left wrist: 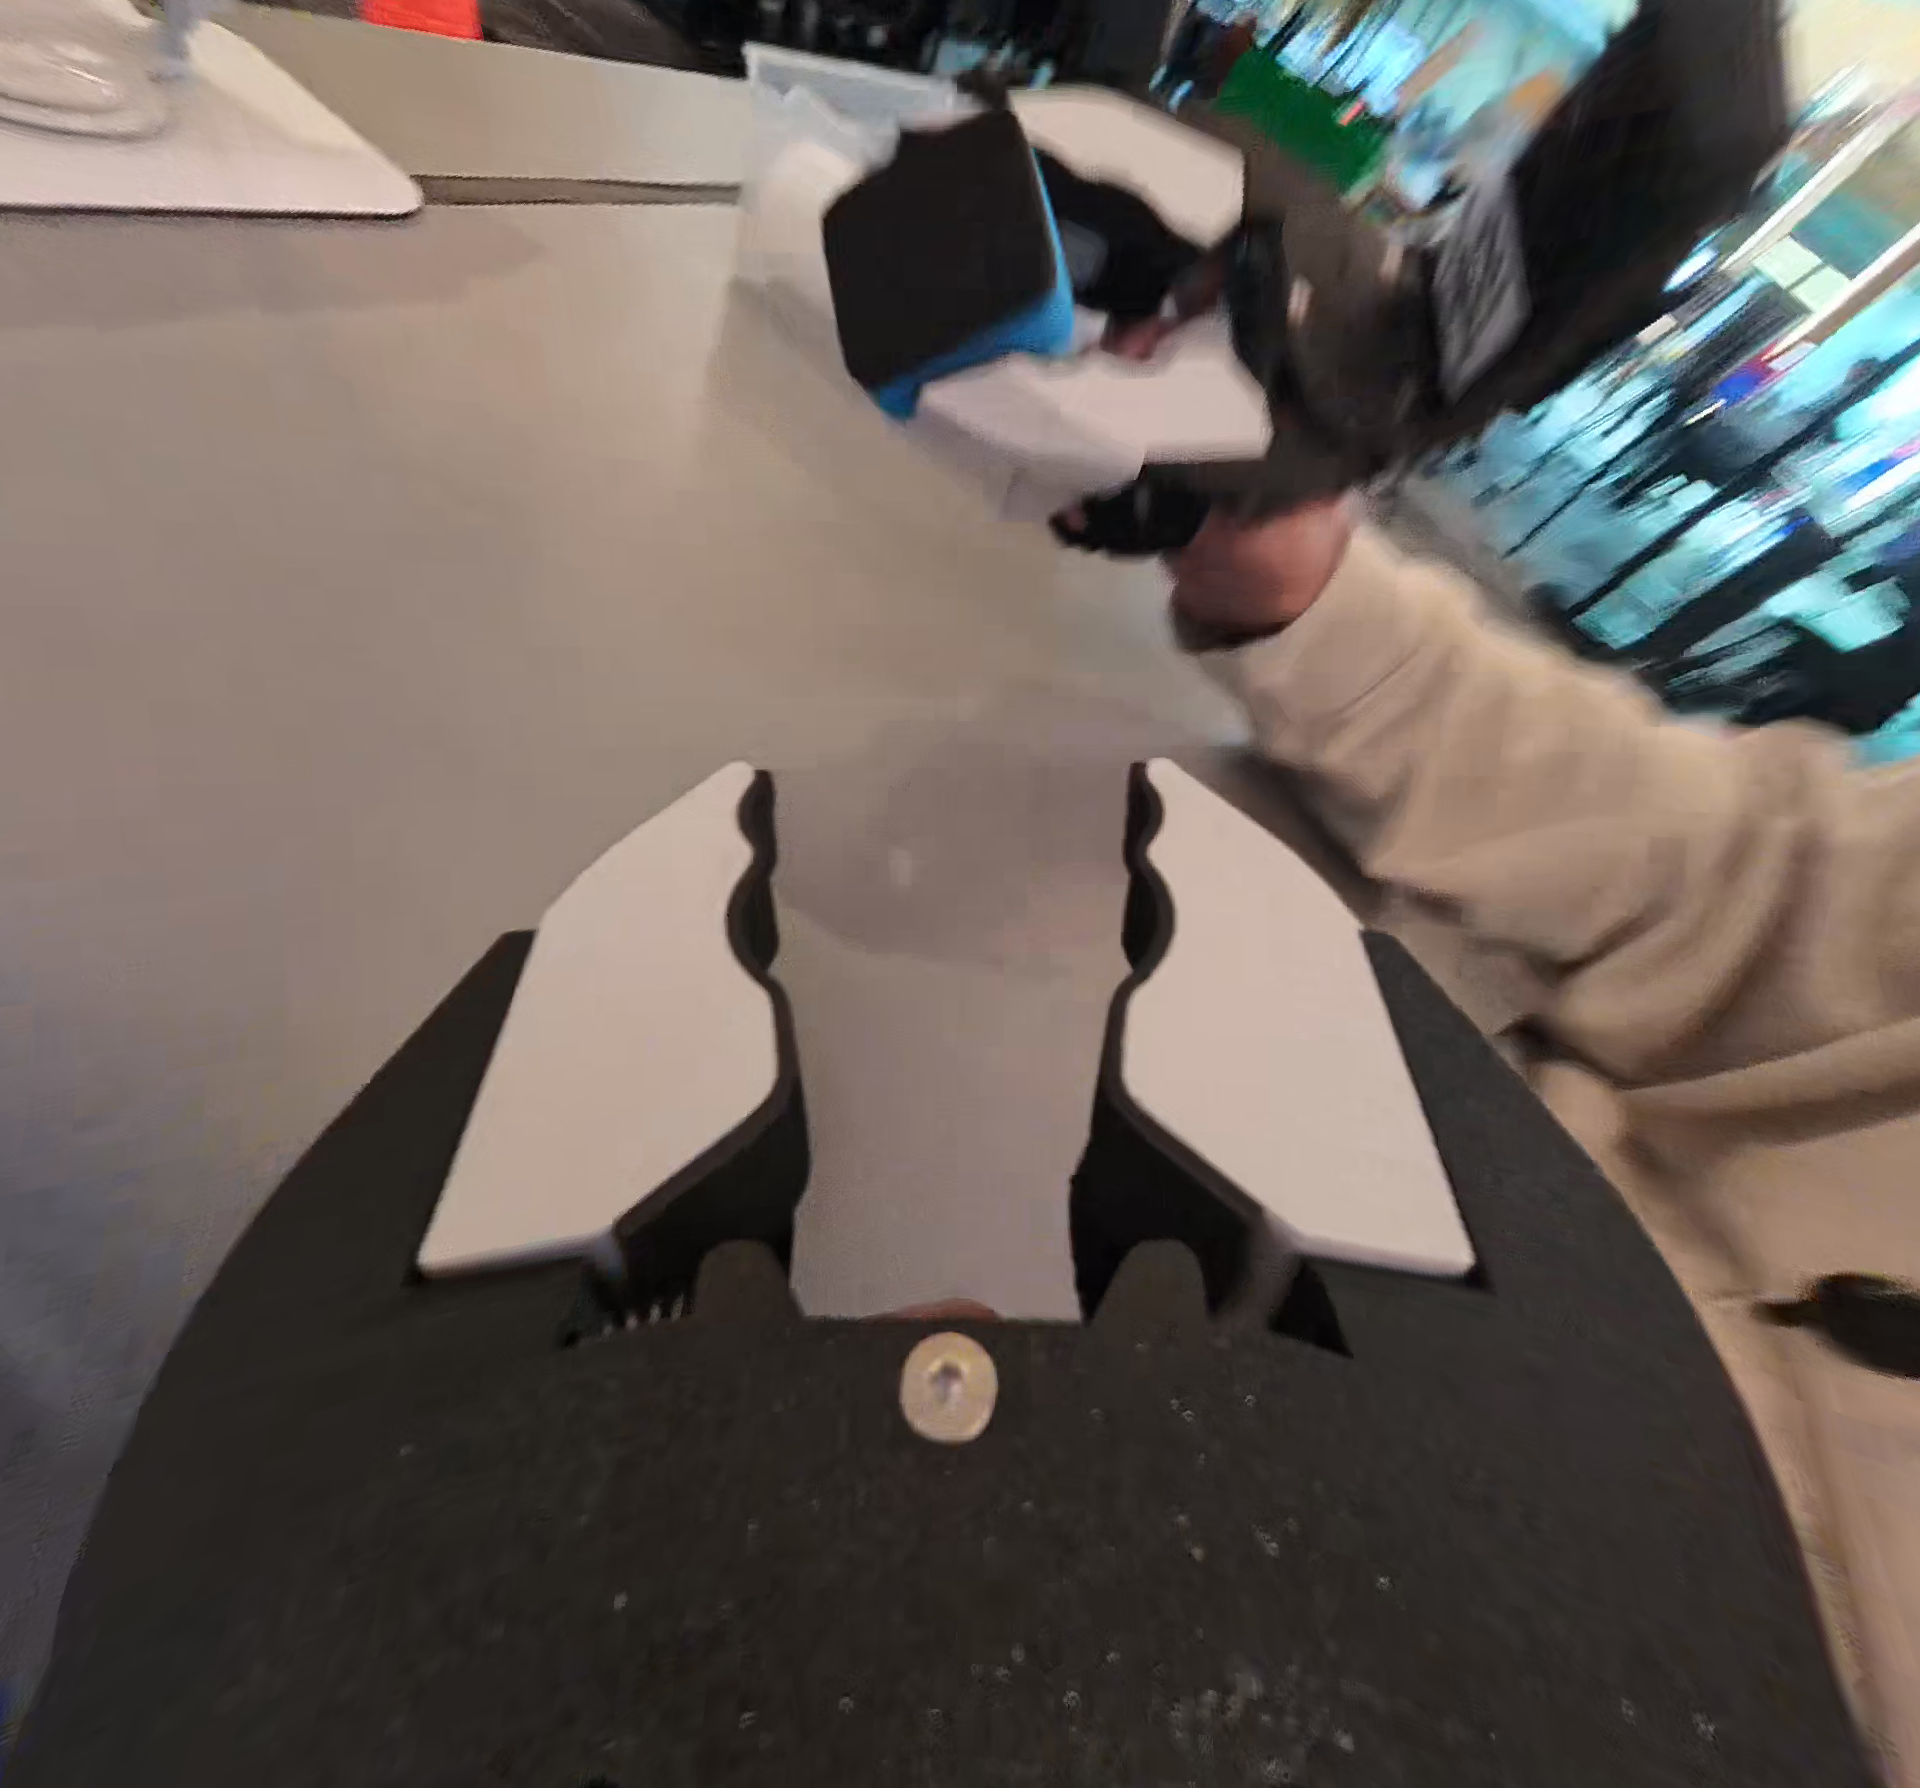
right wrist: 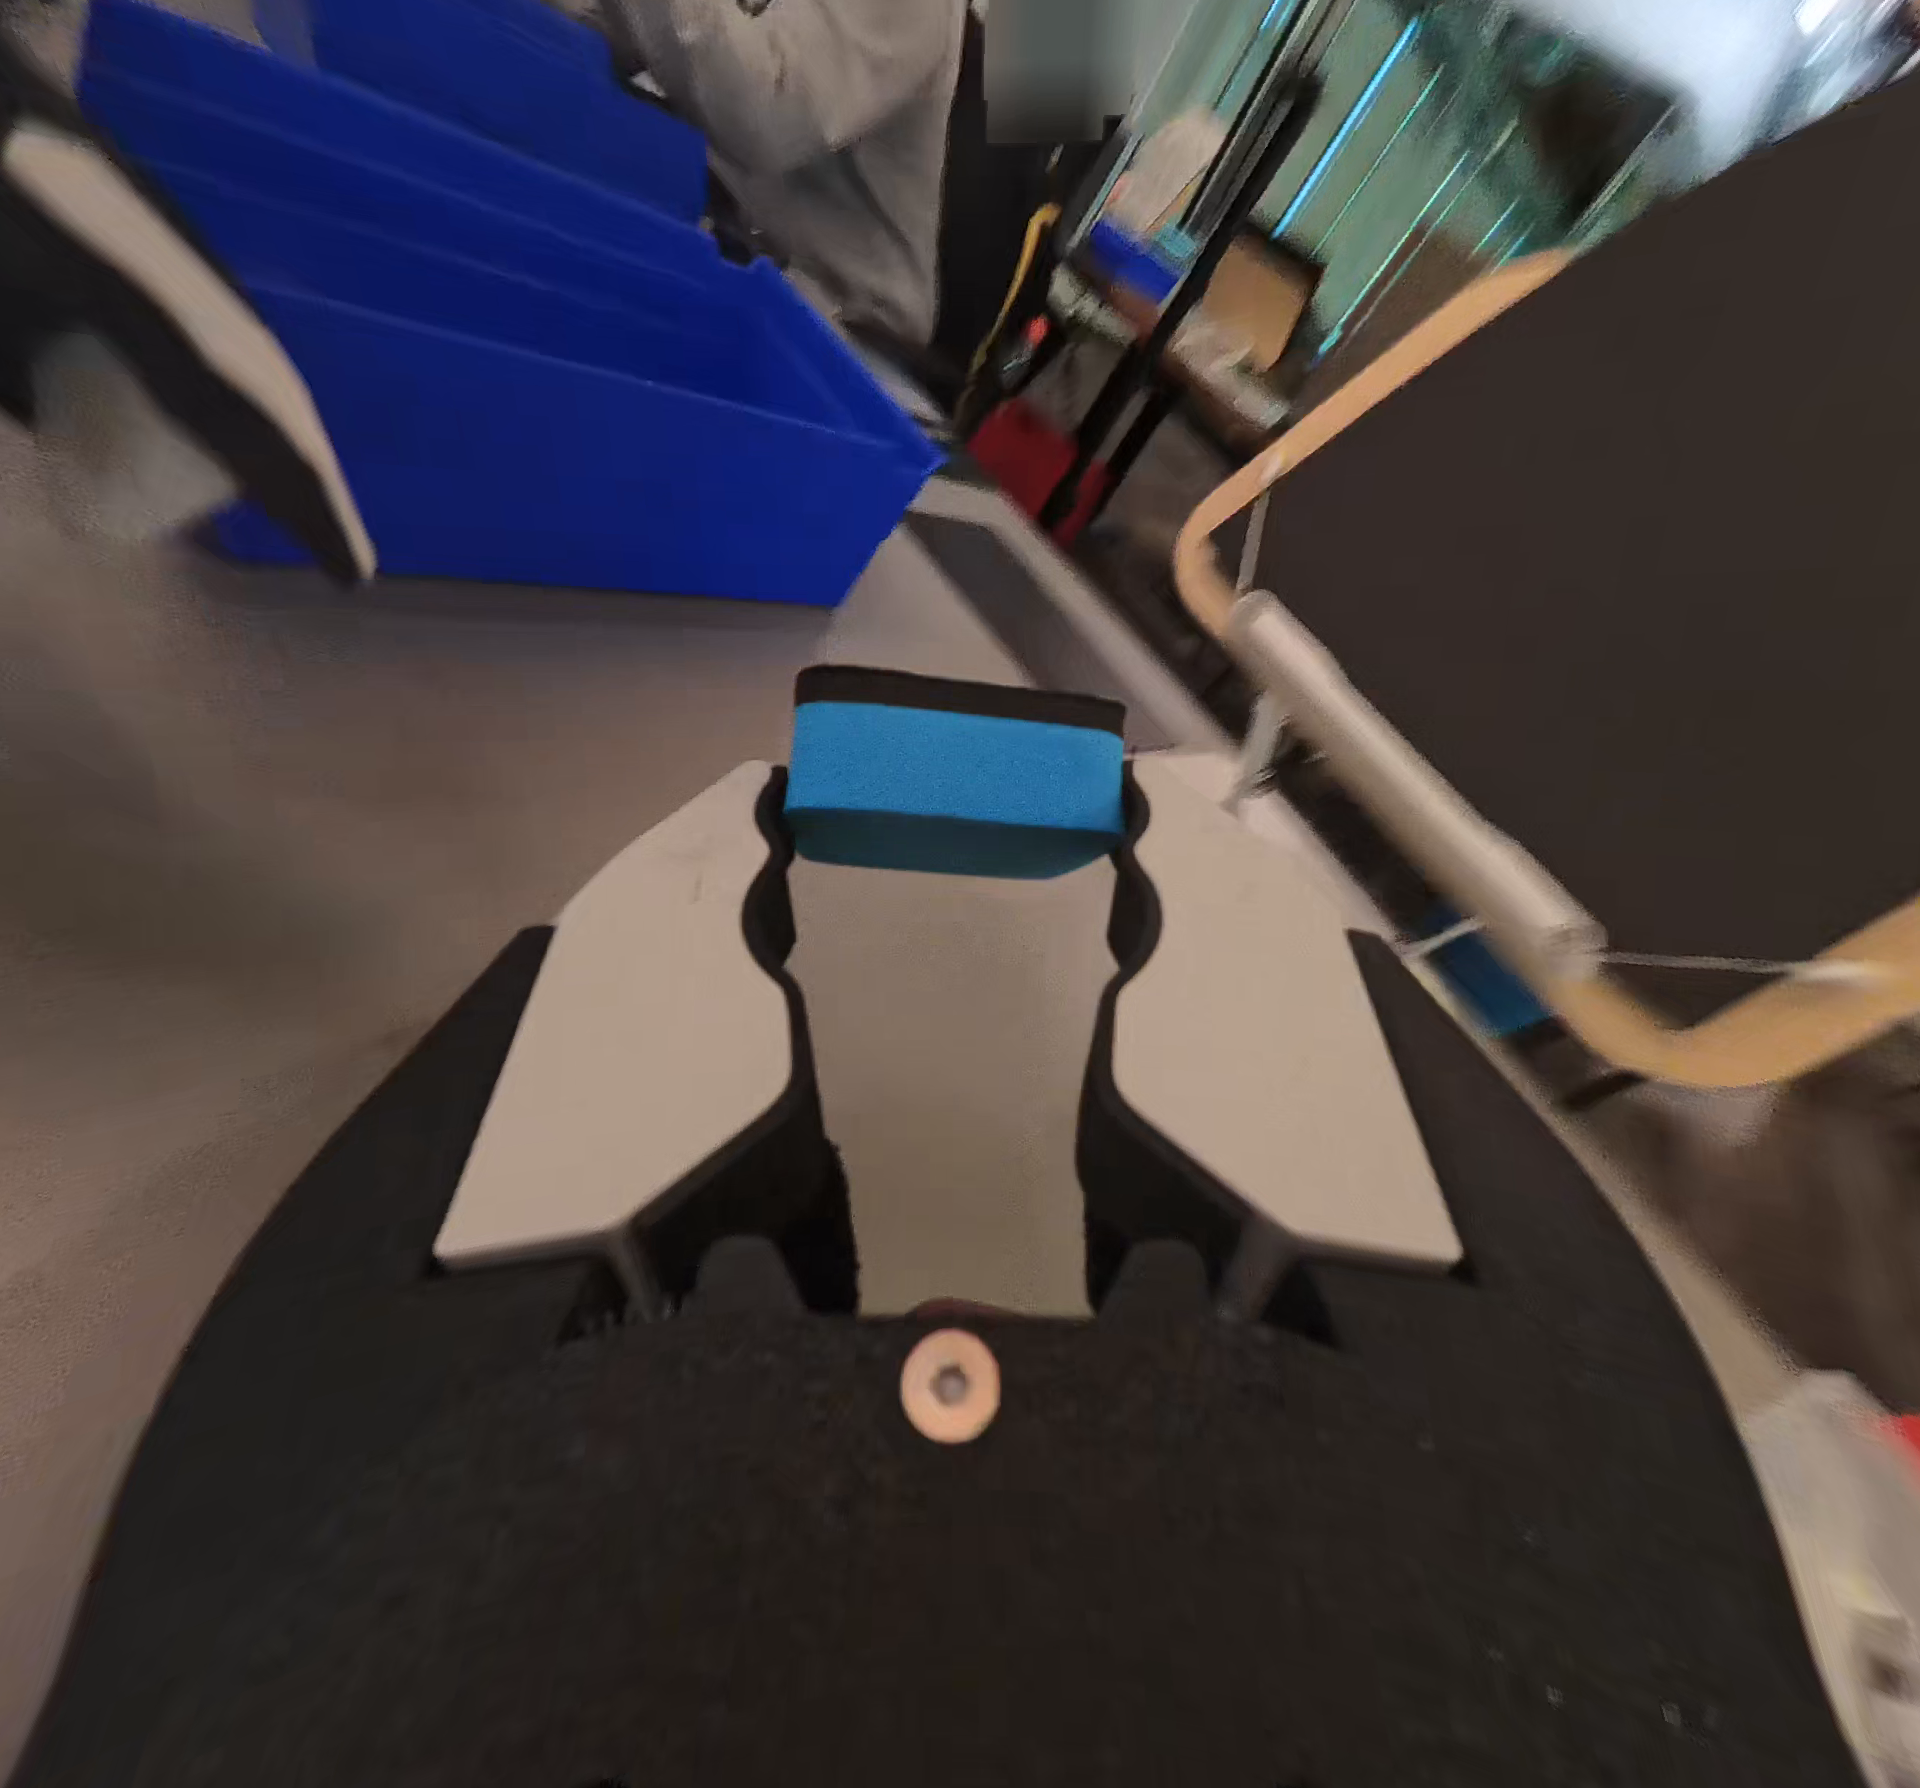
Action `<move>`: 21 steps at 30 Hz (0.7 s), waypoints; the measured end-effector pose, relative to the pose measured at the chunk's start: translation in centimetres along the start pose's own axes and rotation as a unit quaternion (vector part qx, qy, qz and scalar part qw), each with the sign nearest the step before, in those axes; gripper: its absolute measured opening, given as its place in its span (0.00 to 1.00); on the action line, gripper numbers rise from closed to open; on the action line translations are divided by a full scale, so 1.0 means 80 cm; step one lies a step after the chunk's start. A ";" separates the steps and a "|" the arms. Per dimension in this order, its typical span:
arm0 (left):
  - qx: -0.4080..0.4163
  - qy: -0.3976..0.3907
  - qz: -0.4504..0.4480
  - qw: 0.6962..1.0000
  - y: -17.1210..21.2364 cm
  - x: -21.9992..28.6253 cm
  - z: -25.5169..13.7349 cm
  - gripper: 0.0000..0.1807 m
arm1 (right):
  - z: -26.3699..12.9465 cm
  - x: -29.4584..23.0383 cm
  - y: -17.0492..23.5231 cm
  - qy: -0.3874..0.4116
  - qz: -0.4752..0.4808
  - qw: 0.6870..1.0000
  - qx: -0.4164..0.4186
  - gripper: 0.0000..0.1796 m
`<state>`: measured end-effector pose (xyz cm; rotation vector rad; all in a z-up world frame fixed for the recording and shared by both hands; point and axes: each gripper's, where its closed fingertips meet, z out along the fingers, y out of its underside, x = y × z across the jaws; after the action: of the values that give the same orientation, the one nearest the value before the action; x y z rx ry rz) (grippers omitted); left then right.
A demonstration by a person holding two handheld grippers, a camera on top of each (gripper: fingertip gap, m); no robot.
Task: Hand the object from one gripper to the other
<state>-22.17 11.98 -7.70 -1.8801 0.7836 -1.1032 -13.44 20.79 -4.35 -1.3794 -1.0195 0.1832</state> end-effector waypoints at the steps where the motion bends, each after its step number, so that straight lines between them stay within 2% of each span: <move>1: 0.005 0.025 -0.027 0.999 -0.018 0.005 -0.003 0.36 | -0.006 0.004 -0.003 0.019 -0.039 0.999 0.001 0.33; 3: -0.006 0.053 -0.035 0.998 -0.048 0.015 -0.004 0.37 | -0.013 0.002 -0.013 0.039 -0.104 0.994 0.011 0.33; 7: -0.106 0.041 0.006 0.993 -0.067 0.023 0.023 0.51 | -0.015 -0.020 -0.041 0.054 -0.209 0.976 0.029 0.33; 11: -0.117 0.057 0.006 0.991 -0.078 0.034 0.052 0.51 | -0.014 -0.040 -0.056 0.072 -0.287 0.955 0.031 0.33; 14: -0.116 0.070 -0.006 0.991 -0.071 0.033 0.060 0.48 | -0.015 -0.052 -0.062 0.059 -0.289 0.955 0.037 0.33; 17: -0.113 0.122 -0.030 0.986 -0.068 0.043 0.059 0.34 | -0.014 -0.065 -0.068 0.052 -0.291 0.954 0.053 0.33; 21: -0.108 0.161 -0.041 0.980 -0.067 0.047 0.055 0.34 | -0.013 -0.071 -0.072 0.037 -0.280 0.957 0.061 0.33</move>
<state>-15.98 12.96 -2.87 -1.9509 1.0518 -1.4479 -18.58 14.89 -2.02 -0.9339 -1.2727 -0.2232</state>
